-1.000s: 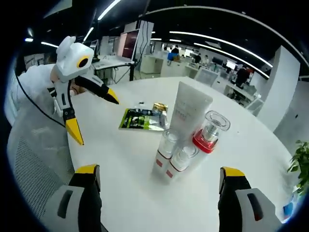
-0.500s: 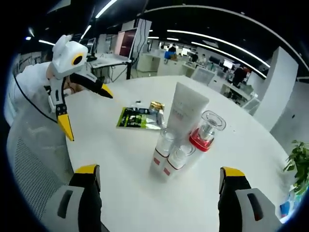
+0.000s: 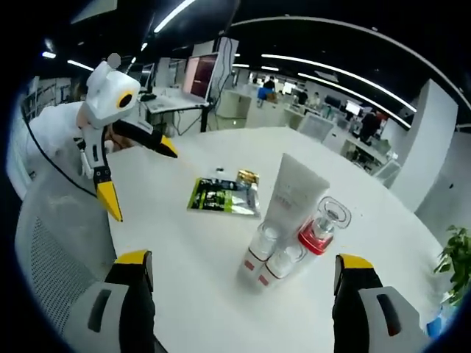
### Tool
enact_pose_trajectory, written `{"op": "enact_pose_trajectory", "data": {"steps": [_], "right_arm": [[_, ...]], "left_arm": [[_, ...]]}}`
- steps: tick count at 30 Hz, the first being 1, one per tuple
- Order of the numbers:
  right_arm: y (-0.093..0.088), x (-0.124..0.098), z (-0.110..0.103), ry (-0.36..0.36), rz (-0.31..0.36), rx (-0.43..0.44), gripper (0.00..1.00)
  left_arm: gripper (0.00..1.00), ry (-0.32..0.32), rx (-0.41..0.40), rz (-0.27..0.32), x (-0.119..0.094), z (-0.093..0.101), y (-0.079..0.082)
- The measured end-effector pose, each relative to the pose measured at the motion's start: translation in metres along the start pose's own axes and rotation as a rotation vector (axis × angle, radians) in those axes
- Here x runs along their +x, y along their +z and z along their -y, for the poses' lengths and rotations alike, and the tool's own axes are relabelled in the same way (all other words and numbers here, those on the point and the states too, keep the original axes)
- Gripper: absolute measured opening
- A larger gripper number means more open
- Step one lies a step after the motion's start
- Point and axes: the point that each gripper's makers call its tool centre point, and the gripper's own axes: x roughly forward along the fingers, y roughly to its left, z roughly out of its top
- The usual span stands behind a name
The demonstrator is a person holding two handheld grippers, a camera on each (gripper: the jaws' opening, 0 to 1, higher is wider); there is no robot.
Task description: Arrange the skincare products in the storage area until every visible bottle or jar stands upright without overlapping.
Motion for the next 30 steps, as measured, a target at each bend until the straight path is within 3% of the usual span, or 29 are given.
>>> {"op": "enact_pose_trajectory", "data": {"steps": [10,14,17,25,30], "right_arm": [[0.035,0.004,-0.037,0.096,0.056,-0.157,0.96],[0.029,0.015,-0.050,0.128,0.011,-0.232,0.93],[0.030,0.021,-0.058,0.154,0.013,-0.268,0.91],[0.029,0.047,-0.070,0.206,-0.011,-0.266,0.82],[0.016,0.069,-0.072,0.224,-0.068,-0.262,0.82]], "left_arm": [[0.99,0.044,-0.033,0.011,-0.014,-0.007,-0.008],[0.99,0.047,-0.048,0.013,-0.018,-0.006,-0.012],[0.99,0.054,-0.052,0.012,-0.021,-0.008,-0.015],[0.99,0.060,-0.057,0.012,-0.028,-0.015,-0.019],[0.99,0.059,-0.074,0.002,-0.028,-0.023,-0.026]]}}
